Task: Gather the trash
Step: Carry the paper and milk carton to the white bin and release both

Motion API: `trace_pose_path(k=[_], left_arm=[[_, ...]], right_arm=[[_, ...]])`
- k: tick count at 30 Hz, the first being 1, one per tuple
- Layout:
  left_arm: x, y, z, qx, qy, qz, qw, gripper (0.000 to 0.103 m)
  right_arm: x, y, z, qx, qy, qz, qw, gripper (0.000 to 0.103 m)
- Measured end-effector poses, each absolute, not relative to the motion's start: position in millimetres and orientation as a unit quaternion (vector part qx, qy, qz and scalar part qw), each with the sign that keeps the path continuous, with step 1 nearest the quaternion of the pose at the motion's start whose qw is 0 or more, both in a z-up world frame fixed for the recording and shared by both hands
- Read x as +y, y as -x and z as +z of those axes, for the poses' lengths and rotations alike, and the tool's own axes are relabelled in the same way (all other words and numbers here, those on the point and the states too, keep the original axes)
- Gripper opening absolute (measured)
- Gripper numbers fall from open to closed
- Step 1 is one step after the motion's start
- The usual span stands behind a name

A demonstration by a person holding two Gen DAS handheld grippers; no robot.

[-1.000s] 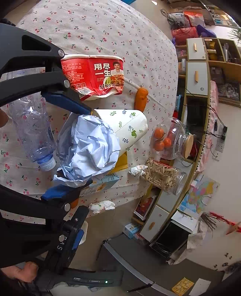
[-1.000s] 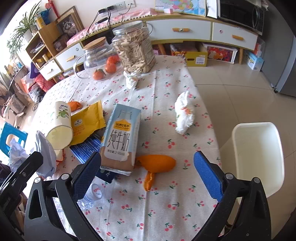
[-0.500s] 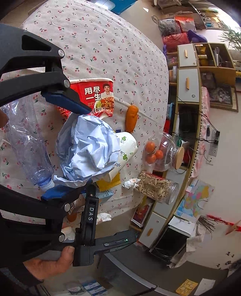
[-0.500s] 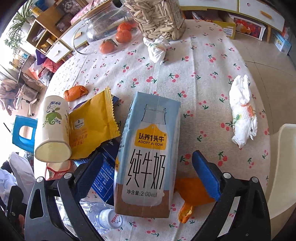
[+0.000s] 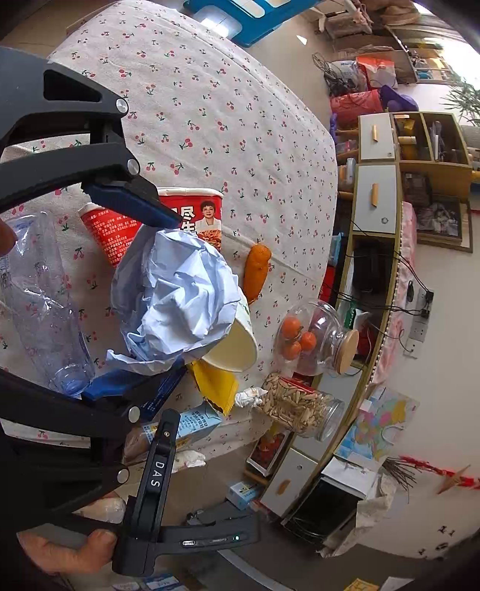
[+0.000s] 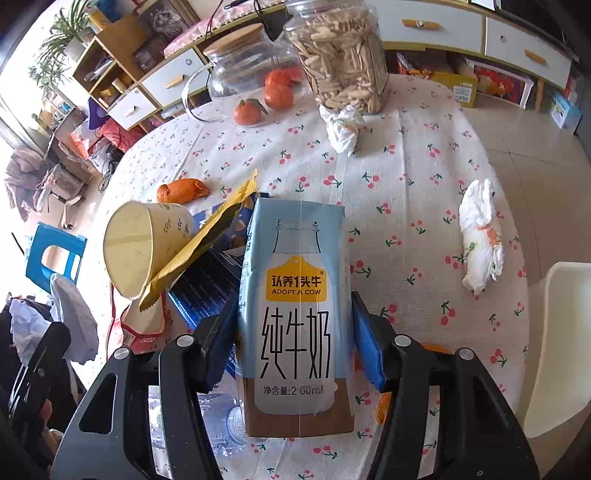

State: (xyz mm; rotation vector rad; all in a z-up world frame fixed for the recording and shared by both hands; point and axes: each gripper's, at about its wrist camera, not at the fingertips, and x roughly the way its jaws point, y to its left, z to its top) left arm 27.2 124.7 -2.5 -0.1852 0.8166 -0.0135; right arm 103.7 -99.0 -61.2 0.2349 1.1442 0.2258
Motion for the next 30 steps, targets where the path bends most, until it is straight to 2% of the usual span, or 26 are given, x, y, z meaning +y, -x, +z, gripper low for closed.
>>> trace_pose_path(k=[21,30], left_arm=[[107.1,-22.1,12.5,0.318,0.064,0.075,0.943,0.069],[72.0,-16.1,20.3,0.28,0.048,0.086,0.955,0.069]], right_arm=[[-91.8,-40.7,8.3,0.305,-0.022,0.028,0.952,0.055],[-125.3,-21.1,16.6,0.265,-0.006,-0.036,0.964,0.055]])
